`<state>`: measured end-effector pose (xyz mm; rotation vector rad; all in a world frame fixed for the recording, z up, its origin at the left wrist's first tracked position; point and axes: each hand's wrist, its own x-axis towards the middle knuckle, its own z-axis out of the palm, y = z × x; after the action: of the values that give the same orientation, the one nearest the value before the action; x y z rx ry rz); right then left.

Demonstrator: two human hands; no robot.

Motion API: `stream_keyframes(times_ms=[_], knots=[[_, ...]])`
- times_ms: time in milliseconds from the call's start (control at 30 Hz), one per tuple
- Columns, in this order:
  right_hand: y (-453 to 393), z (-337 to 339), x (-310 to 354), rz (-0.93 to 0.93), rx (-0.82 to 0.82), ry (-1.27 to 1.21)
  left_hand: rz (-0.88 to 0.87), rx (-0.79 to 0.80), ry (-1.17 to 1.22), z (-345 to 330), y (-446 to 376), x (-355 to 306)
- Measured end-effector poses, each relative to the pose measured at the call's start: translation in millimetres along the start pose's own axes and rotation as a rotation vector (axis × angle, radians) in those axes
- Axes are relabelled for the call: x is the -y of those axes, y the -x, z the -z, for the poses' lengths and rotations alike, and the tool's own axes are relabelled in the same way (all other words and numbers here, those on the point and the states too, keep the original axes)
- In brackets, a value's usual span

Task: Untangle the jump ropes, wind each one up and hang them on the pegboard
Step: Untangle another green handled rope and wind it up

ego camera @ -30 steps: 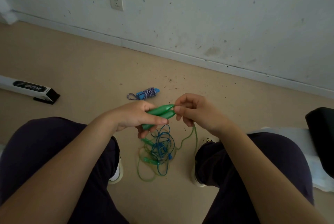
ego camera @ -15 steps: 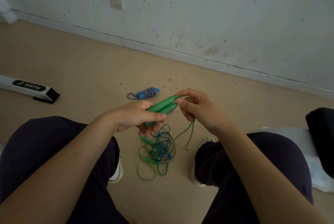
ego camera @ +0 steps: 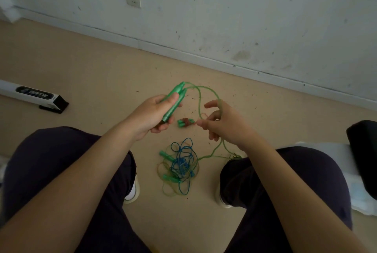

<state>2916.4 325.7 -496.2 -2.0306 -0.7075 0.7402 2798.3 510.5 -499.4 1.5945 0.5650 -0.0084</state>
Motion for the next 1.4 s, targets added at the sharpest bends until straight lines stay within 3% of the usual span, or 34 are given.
stream_keyframes(times_ms=[133, 300, 433, 533, 633, 800, 900, 1000, 1067, 1167, 1300, 1400], knots=[[-0.9, 2.3, 3.8, -0.005, -0.088, -0.228, -0.022, 0.041, 0.007, 2.8, 2.0, -1.9], [-0.1, 1.3, 6.4, 0.012, -0.147, -0.234, -0.042, 0.175, 0.021, -1.8, 3.3, -2.3], [-0.5, 4.7, 7.7, -0.036, -0.246, -0.377, -0.047, 0.164, 0.092, -0.6, 3.7, -5.7], [-4.6, 8.2, 0.5, -0.020, -0.305, -0.209, -0.045, 0.168, 0.071, 0.4, 3.4, -5.5], [-4.3, 6.0, -1.9, 0.049, -0.222, -0.104, -0.024, 0.214, -0.008, -2.4, 3.5, -2.6], [-4.1, 2.0, 2.4, 0.182, -0.084, -0.281, -0.031, 0.297, 0.042, -3.7, 4.5, -4.2], [-4.6, 4.7, 3.2, 0.177, -0.160, -0.294, -0.083, 0.197, 0.202, -0.5, 1.5, -5.7], [-6.4, 7.0, 4.2, 0.126, -0.225, -0.279, -0.122, -0.017, 0.345, 3.8, -3.8, -5.1], [-5.6, 7.5, 4.8, 0.113, -0.230, -0.134, -0.112, -0.099, 0.294, 4.5, -6.1, -3.0], [-0.6, 4.8, 5.5, 0.104, -0.074, -0.022, -0.015, -0.050, 0.040, 2.4, -5.0, -0.6], [2.8, 0.5, 8.8, 0.175, 0.055, -0.016, 0.074, 0.222, -0.426, -2.5, 1.5, 1.4], [1.1, -0.4, 10.7, 0.225, 0.048, -0.020, 0.129, 0.425, -0.478, -9.1, 7.9, -2.6]])
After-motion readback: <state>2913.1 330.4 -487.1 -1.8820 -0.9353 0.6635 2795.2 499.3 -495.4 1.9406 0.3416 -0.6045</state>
